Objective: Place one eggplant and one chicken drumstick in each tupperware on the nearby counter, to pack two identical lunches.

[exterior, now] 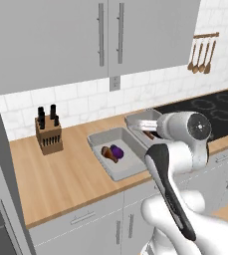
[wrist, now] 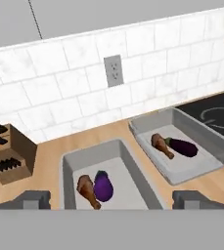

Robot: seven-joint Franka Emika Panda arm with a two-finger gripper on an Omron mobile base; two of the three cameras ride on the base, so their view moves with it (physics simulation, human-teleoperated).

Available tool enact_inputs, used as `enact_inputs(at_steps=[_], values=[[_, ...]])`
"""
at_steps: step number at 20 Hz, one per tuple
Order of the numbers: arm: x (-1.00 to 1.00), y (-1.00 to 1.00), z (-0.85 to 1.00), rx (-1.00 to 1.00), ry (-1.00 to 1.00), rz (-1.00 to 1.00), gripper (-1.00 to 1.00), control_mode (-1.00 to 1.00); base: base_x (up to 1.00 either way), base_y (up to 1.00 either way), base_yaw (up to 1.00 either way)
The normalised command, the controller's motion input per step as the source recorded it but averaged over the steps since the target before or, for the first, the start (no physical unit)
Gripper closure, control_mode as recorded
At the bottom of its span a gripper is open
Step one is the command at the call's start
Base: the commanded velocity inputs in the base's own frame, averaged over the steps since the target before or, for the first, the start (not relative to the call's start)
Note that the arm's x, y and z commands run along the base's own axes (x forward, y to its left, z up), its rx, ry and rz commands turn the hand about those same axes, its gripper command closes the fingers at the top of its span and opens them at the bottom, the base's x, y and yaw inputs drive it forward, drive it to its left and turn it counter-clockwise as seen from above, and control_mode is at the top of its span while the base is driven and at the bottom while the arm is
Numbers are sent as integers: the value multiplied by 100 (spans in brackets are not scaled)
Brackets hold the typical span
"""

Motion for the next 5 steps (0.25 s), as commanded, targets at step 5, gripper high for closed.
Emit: enact_inputs(at_steps=[5], values=[[-58,-3,60,1,-28,3,-100,-100,0,0,0]])
